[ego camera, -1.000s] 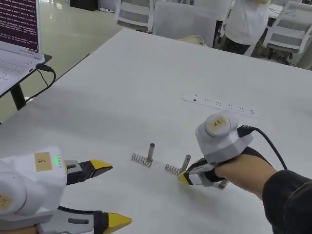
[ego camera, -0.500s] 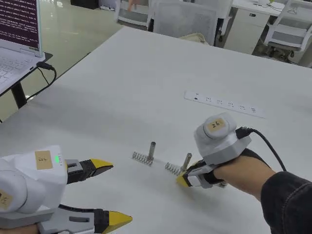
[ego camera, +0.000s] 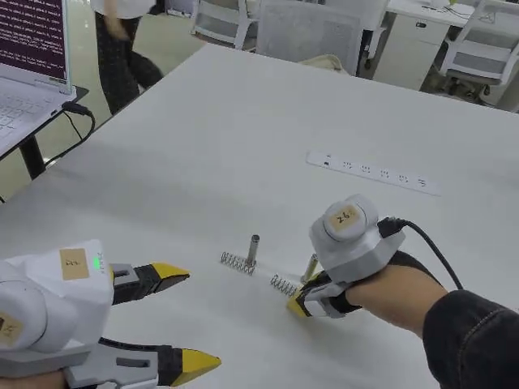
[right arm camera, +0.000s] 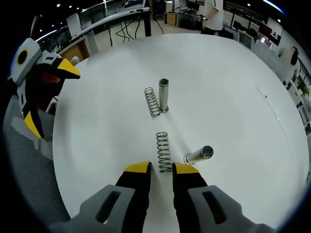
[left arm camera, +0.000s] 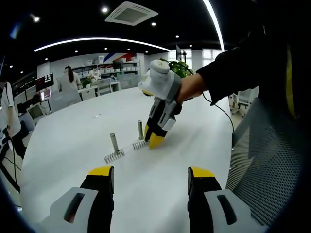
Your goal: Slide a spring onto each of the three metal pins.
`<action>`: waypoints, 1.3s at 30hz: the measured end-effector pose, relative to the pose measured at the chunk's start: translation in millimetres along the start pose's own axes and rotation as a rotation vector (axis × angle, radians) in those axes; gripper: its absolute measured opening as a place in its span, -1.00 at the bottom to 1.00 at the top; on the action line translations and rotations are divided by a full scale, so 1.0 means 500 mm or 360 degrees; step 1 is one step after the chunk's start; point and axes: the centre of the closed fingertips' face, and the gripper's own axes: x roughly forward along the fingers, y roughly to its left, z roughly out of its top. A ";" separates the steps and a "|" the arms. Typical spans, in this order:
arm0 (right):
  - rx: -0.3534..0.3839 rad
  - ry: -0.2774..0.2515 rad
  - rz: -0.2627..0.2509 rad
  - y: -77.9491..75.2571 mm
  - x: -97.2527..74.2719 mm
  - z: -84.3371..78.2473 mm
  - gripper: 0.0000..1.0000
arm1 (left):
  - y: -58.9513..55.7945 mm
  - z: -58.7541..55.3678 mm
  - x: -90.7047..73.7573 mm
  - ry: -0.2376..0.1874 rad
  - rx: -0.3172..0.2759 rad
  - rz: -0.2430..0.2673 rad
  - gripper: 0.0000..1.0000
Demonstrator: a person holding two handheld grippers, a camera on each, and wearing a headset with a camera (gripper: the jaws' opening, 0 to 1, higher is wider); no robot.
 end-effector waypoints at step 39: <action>-0.0498 0.0135 0.0339 0.177 -0.160 0.021 -0.84 | -0.031 0.034 0.015 -0.0020 0.0178 -0.0121 -0.11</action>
